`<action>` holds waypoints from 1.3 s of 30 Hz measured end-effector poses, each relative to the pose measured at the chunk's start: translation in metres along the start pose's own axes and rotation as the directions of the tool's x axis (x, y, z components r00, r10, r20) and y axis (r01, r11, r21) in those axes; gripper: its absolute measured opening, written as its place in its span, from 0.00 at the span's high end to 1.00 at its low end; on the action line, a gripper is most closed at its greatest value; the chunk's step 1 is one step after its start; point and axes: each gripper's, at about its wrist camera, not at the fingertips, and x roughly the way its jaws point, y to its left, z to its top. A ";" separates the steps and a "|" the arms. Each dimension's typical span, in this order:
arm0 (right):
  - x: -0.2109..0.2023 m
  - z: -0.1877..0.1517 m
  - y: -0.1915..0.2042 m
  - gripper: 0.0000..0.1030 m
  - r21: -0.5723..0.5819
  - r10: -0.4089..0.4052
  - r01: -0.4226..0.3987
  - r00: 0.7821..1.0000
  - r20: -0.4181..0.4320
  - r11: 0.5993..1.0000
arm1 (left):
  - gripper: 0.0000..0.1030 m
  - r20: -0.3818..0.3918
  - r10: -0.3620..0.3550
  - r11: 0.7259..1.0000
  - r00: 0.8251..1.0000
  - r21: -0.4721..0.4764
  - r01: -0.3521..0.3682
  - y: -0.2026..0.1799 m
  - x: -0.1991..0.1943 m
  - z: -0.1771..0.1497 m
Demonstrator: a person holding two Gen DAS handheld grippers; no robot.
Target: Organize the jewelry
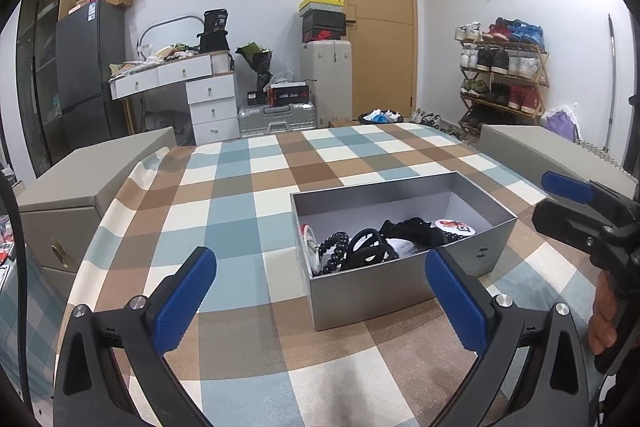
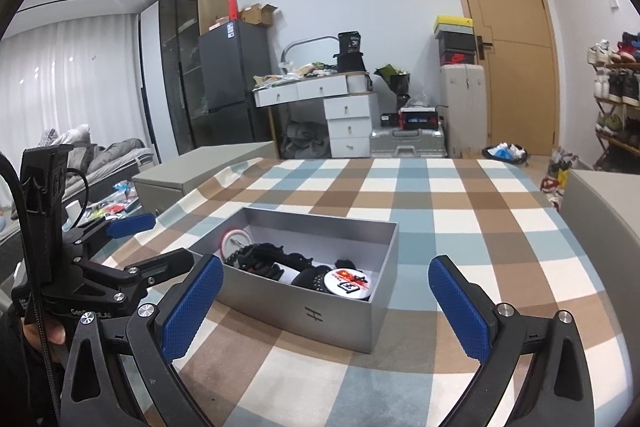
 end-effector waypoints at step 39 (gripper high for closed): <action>0.006 0.000 -0.003 0.00 0.009 0.010 -0.010 1.000 -0.020 1.000 | 0.01 0.000 -0.005 0.999 1.000 -0.035 0.005 0.007 0.003 -0.001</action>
